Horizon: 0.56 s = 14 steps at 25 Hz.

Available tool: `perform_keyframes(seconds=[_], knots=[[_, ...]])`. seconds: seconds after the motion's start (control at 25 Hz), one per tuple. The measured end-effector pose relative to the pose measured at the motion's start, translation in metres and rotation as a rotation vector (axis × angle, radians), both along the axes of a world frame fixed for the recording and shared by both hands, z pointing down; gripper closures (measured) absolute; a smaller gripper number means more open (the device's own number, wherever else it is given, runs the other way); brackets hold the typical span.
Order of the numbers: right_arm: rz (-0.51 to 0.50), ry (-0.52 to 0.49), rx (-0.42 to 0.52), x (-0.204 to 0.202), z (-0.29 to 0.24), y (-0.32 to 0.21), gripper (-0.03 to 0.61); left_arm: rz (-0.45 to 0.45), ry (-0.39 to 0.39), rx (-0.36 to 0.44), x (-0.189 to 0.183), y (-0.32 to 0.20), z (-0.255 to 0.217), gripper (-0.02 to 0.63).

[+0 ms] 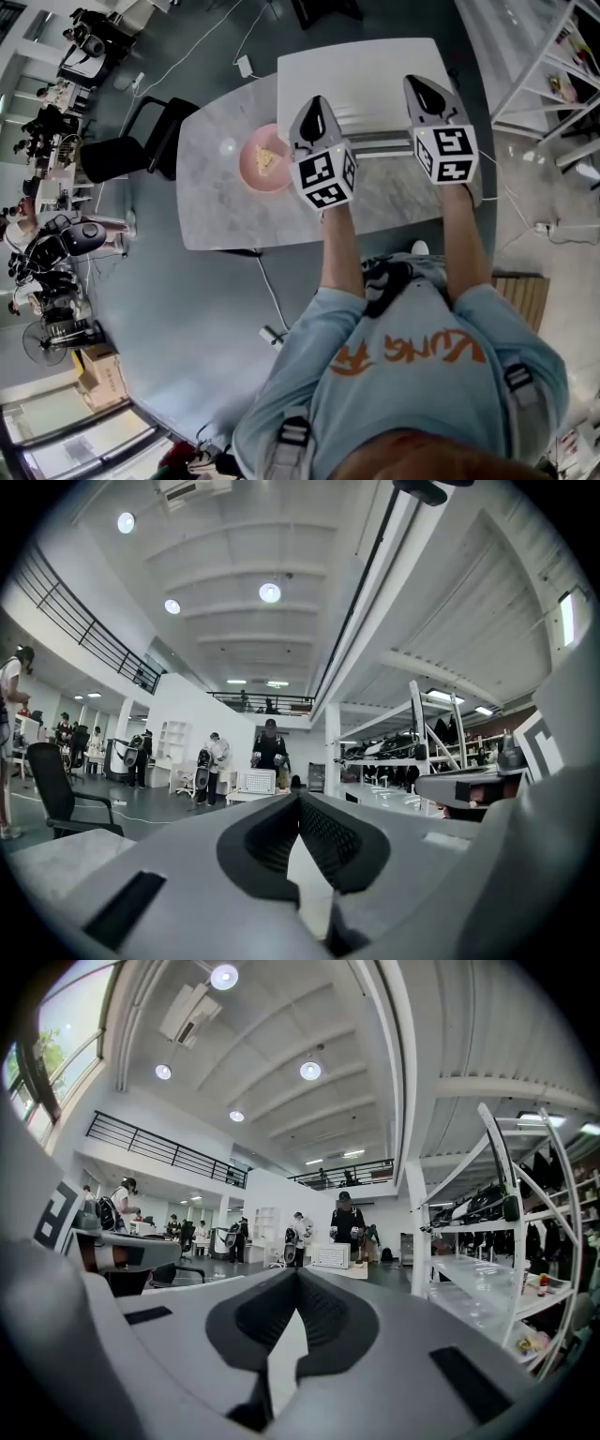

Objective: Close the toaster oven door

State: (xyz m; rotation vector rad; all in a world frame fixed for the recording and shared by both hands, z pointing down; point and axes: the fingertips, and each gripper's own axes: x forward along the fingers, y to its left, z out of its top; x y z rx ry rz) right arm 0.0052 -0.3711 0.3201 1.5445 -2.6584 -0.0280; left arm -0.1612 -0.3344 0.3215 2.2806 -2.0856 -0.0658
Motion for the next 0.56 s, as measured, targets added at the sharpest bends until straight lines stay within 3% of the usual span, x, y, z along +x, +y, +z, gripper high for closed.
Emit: perform_keyframes(seconds=[0.56], knots=[[-0.015,0.006,0.006,0.0044,-0.001,0.0055,0.581,0.001,-0.013,-0.001,0.006,0.0043,0.0013,0.612]])
